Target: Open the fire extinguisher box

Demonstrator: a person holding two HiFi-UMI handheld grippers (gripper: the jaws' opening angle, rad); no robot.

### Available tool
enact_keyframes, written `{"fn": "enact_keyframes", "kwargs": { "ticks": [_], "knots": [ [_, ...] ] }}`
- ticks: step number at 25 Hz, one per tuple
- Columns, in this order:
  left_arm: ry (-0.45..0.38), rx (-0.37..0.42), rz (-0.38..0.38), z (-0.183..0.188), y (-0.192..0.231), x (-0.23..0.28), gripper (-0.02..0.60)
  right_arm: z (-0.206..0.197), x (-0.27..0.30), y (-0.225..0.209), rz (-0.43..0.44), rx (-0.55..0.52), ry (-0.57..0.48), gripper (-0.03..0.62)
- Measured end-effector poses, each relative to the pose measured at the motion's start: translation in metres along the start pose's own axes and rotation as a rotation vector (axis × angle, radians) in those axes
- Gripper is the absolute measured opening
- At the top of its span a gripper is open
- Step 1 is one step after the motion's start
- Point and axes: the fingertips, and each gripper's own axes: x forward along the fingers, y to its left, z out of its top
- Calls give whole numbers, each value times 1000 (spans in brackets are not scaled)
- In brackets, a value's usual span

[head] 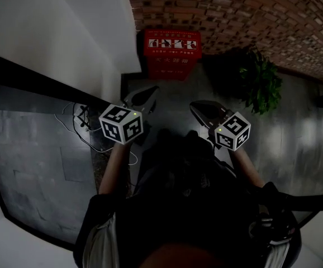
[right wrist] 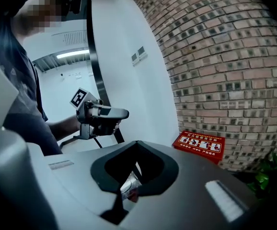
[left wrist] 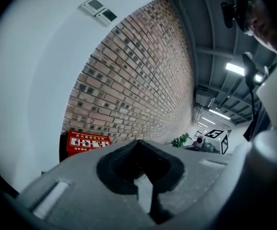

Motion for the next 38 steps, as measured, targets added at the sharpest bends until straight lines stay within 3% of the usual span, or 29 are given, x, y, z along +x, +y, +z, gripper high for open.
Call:
{"fn": "enact_keyframes", "kwargs": {
  "ticks": [8,15,19,27,38],
  "knots": [
    [5,-30,75,0,34,-10,0,5,32,-10,57,-1,25,-2],
    [42,-30,131,10,51,13,0,10,53,-47,121,50,28,-2],
    [100,-35,137,17,63,46,0,19,65,-80,137,66,33,-2],
    [175,-54,110,26,61,130,0,-2,62,-149,171,151,99,-2],
    [227,11,191,56,65,214,0,11,54,-237,211,192,98,-2]
  ]
}}
